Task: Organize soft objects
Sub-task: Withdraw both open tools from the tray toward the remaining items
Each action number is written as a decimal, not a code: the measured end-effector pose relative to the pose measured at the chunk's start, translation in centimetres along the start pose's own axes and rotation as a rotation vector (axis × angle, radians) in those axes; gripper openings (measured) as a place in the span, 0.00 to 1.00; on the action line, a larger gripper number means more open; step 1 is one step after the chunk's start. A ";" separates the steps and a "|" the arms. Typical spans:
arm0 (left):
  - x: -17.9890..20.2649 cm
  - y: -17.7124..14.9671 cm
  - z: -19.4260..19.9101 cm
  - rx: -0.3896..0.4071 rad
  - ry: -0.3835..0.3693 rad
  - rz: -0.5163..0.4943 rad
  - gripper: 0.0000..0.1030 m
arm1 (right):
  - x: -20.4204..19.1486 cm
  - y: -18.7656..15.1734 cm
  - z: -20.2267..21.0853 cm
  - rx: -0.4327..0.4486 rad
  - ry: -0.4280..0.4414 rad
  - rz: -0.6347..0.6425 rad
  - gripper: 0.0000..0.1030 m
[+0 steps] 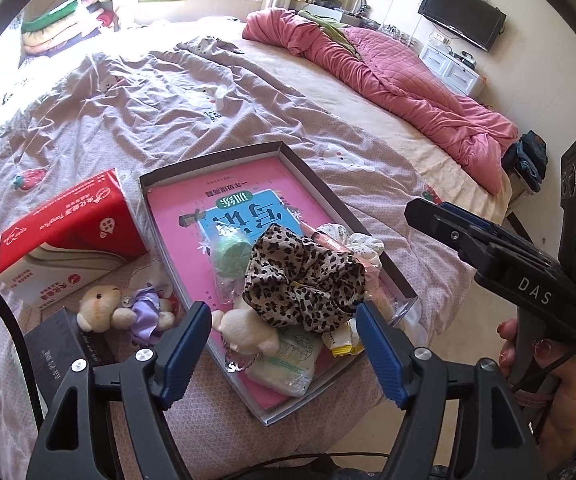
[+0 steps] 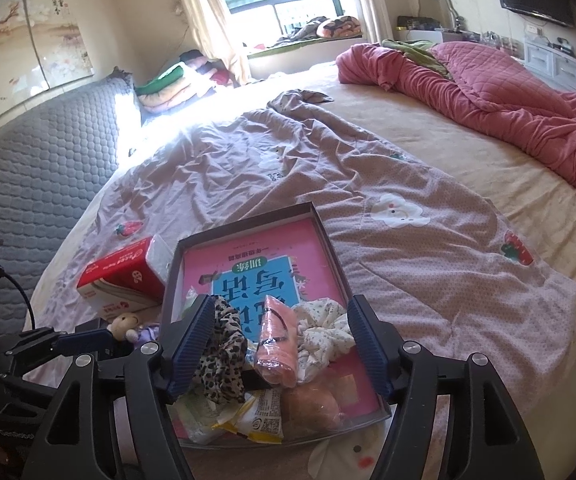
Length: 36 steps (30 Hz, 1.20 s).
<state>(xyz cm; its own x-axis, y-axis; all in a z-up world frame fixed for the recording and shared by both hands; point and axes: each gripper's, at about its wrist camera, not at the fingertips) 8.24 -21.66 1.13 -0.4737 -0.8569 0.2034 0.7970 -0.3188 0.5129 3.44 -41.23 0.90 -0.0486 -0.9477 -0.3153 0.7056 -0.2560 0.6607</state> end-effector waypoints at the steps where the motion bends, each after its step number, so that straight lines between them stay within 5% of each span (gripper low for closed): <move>1: -0.1 -0.1 0.2 0.002 0.003 0.004 0.72 | -0.2 0.1 0.1 0.002 0.001 0.004 0.69; 36: -5.7 -4.3 7.2 0.068 0.119 0.098 0.75 | -9.7 -0.3 1.6 -0.012 0.072 0.225 0.71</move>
<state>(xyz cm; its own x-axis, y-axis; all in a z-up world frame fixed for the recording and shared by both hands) 4.83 -12.54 3.75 -0.3442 -0.9256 0.1573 0.8081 -0.2068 0.5515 2.58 -32.27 4.82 0.1610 -0.9644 -0.2096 0.7014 -0.0376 0.7118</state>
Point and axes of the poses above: each gripper's, at about its wrist camera, not at the fingertips, and z roughly against the way its jaws point, x to its right, y to its top, and after that the axes turned 3 degrees about y, right-handed
